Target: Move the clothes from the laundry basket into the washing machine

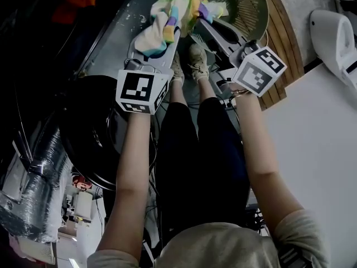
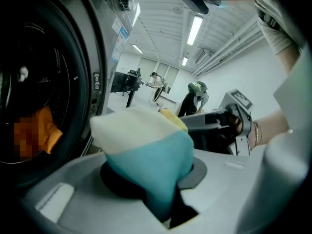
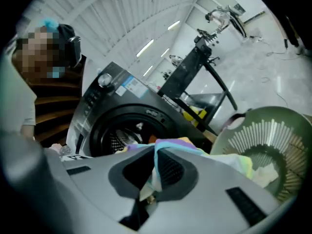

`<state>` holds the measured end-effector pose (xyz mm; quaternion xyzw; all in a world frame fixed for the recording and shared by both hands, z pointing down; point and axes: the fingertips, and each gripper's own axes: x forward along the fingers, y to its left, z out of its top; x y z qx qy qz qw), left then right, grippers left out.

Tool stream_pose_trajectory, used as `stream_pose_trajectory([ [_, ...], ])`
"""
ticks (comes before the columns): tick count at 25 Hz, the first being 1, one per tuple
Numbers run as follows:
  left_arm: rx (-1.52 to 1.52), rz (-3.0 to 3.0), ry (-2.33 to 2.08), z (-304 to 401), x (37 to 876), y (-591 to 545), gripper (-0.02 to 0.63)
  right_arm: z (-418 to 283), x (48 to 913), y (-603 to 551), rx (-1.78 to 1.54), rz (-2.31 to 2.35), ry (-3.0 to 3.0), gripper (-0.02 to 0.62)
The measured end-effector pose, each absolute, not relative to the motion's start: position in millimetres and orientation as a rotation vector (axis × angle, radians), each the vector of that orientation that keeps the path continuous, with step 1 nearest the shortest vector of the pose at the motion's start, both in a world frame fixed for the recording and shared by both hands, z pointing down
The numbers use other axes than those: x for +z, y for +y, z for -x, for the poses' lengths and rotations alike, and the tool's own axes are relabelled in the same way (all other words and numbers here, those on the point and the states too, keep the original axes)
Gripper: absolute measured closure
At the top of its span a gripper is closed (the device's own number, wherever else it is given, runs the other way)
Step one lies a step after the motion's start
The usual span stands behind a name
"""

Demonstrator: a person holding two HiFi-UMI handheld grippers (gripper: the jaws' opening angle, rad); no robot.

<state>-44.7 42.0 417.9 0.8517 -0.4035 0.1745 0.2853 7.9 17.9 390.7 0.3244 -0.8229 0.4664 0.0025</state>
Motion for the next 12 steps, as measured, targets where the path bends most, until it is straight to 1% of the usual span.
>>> stream_pose_trajectory([
  [4, 0.440, -2.353, -0.975, 20.0, 405.0, 45.6, 0.487, 7.1, 350.9, 12.6, 1.394, -0.886, -2.668, 0.578],
  [5, 0.421, -2.370, -0.947, 13.8, 400.1, 46.6, 0.468, 9.1, 346.1, 11.6, 1.376, -0.867, -2.675, 0.578],
  [6, 0.392, -2.377, -0.922, 8.5, 395.1, 47.4, 0.437, 10.5, 342.7, 10.9, 1.360, -0.852, -2.678, 0.578],
  [7, 0.363, -2.374, -0.903, 4.5, 390.8, 47.7, 0.370, 11.7, 340.2, 10.7, 1.346, -0.836, -2.678, 0.578],
  [8, 0.345, -2.370, -0.896, 2.3, 388.2, 47.3, 0.324, 12.9, 338.0, 11.2, 1.329, -0.817, -2.677, 0.578],
  [12, 0.373, -2.365, -0.932, 2.9, 394.1, 38.5, 0.311, 24.8, 325.5, 19.4, 1.295, -0.681, -2.693, 0.578],
])
